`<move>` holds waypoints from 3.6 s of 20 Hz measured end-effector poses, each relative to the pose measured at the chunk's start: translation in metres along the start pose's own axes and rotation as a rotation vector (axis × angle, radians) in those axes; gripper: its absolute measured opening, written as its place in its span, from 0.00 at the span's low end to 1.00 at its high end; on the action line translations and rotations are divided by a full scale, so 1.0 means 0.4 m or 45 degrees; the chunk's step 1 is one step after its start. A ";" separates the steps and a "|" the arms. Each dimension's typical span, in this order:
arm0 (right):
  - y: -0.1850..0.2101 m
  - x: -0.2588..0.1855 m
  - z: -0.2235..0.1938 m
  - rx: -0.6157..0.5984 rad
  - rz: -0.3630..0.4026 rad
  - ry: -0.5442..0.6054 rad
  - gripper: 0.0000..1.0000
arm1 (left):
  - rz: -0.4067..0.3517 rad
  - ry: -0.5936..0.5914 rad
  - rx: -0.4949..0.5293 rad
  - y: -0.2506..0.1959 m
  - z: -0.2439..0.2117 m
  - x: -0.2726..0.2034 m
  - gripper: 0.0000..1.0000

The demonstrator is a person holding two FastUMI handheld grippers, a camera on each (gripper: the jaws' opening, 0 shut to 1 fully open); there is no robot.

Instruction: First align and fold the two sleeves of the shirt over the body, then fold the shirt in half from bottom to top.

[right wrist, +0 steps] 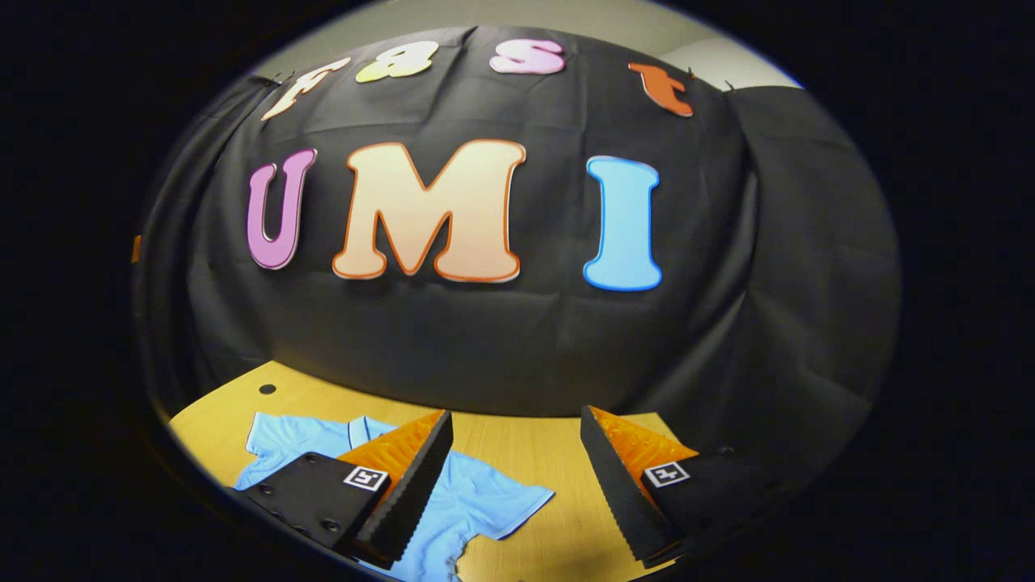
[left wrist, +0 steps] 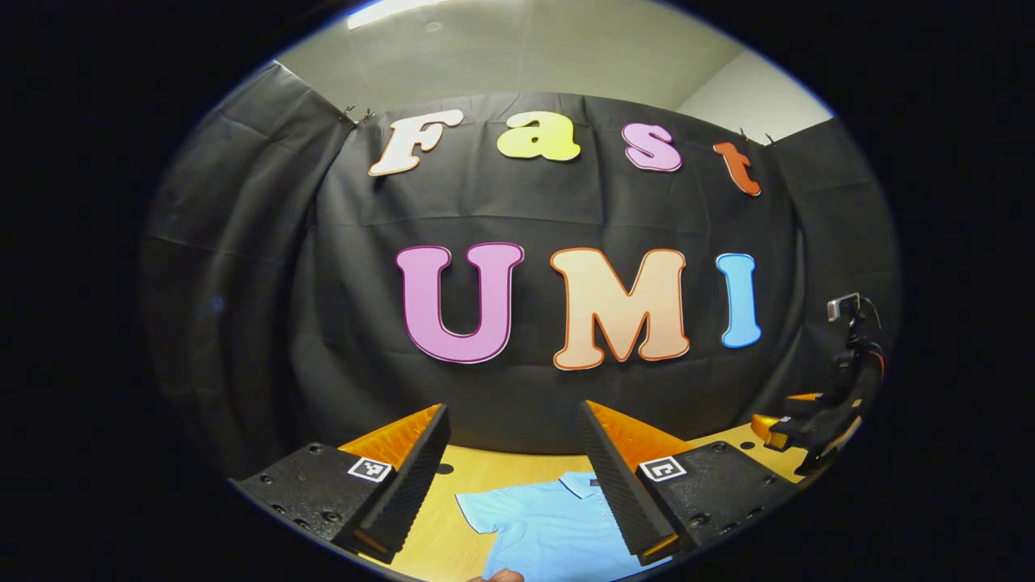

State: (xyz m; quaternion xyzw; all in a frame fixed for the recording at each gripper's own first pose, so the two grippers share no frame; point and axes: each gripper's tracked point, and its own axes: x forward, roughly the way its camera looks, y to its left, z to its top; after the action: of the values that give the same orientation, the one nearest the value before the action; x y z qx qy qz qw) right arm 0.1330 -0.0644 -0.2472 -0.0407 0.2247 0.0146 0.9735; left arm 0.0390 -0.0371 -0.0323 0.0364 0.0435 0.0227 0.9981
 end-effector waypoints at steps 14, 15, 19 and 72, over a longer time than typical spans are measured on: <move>0.009 0.210 -0.436 -0.053 0.035 0.506 0.99 | 0.084 0.116 0.023 -0.009 -0.078 0.040 0.95; 0.009 0.219 -0.462 -0.061 0.031 0.530 0.99 | 0.090 0.123 0.022 -0.007 -0.083 0.042 0.95; -0.005 0.250 -0.562 -0.053 -0.004 0.656 0.99 | 0.112 0.153 0.018 0.002 -0.104 0.046 0.95; 0.457 0.187 -0.351 0.076 0.301 0.459 0.95 | 0.125 0.348 -0.099 0.178 -0.328 0.107 0.95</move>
State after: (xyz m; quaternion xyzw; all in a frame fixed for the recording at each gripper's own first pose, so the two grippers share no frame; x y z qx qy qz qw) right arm 0.1304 0.1062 -0.4190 0.0127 0.3987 0.1145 0.9098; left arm 0.0670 0.0454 -0.1611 -0.0035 0.1763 0.0779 0.9812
